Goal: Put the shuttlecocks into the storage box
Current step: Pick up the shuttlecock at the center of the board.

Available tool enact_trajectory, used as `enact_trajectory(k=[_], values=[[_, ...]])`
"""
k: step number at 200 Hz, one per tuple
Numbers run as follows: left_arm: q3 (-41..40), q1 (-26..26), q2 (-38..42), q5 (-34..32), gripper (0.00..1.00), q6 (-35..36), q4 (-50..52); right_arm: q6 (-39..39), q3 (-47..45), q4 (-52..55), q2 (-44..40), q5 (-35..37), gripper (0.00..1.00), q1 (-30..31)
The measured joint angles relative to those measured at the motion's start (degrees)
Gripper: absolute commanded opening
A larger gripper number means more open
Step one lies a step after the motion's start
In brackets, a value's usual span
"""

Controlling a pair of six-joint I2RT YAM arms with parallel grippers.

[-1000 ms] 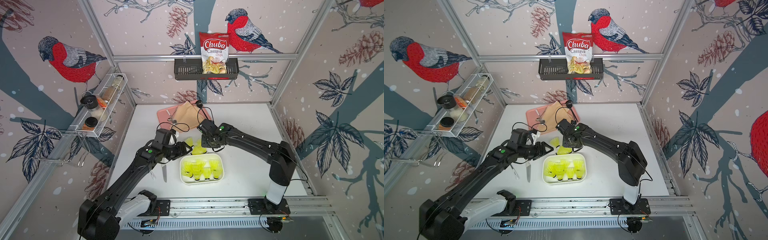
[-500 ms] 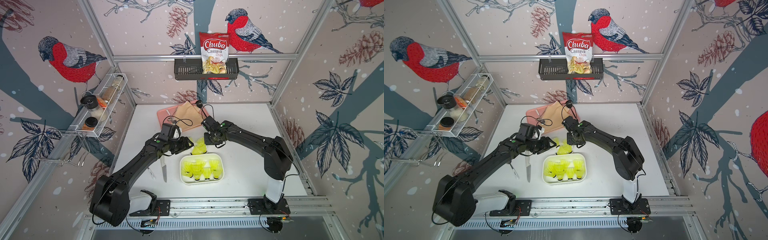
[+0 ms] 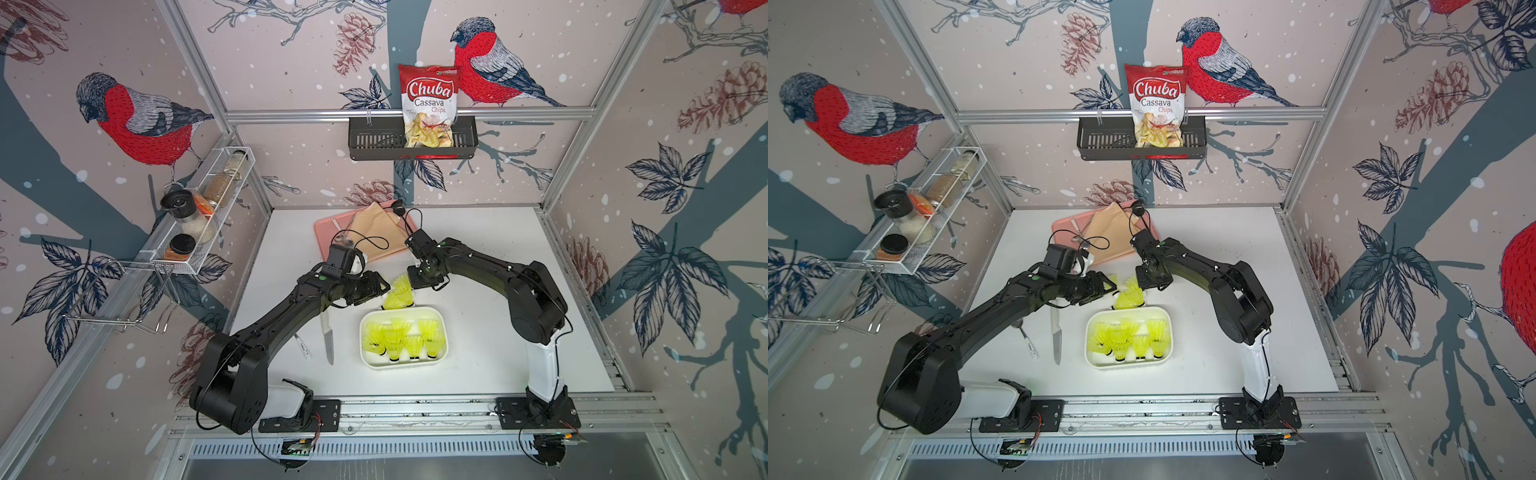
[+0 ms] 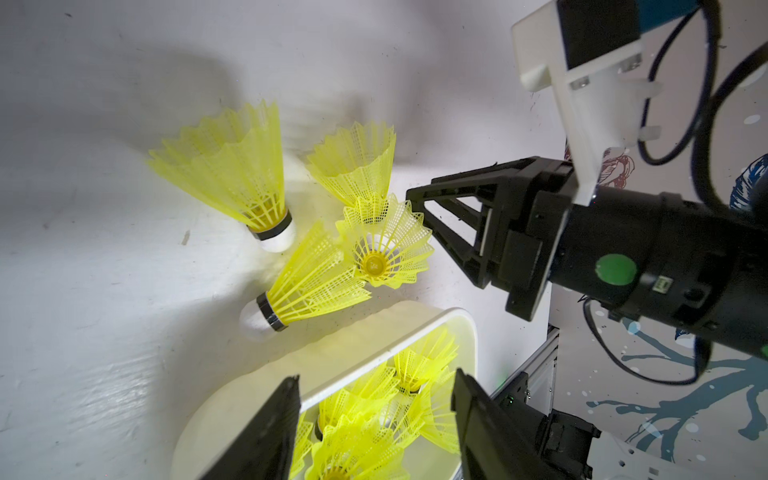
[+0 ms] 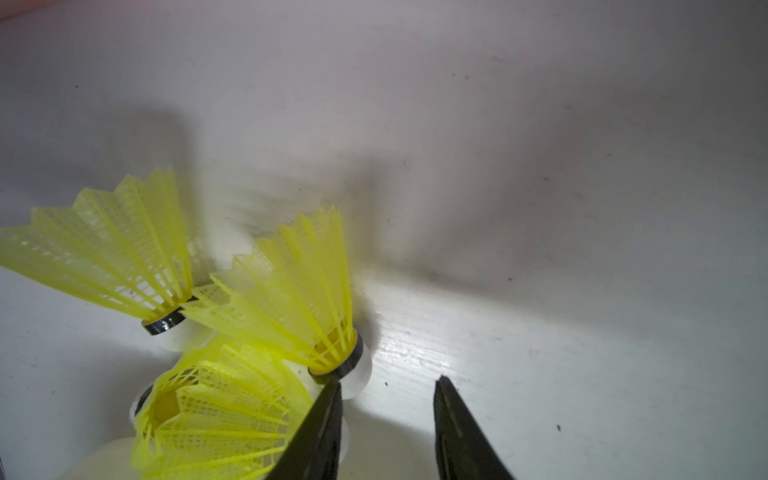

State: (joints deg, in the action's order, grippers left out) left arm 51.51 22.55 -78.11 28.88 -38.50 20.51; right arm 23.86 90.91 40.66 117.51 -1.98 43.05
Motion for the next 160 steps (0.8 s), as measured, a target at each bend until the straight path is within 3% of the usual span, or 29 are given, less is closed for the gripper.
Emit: enact_trajectory(k=[123,160], values=[[-1.6,0.0,1.9,0.0,0.61,0.0,-0.2,-1.6,1.3,-0.5,2.5,-1.4,0.44,2.7],[-1.9,0.0,2.1,0.1,0.61,0.0,-0.3,-1.5,3.2,0.2,5.3,-0.2,0.39,2.1]])
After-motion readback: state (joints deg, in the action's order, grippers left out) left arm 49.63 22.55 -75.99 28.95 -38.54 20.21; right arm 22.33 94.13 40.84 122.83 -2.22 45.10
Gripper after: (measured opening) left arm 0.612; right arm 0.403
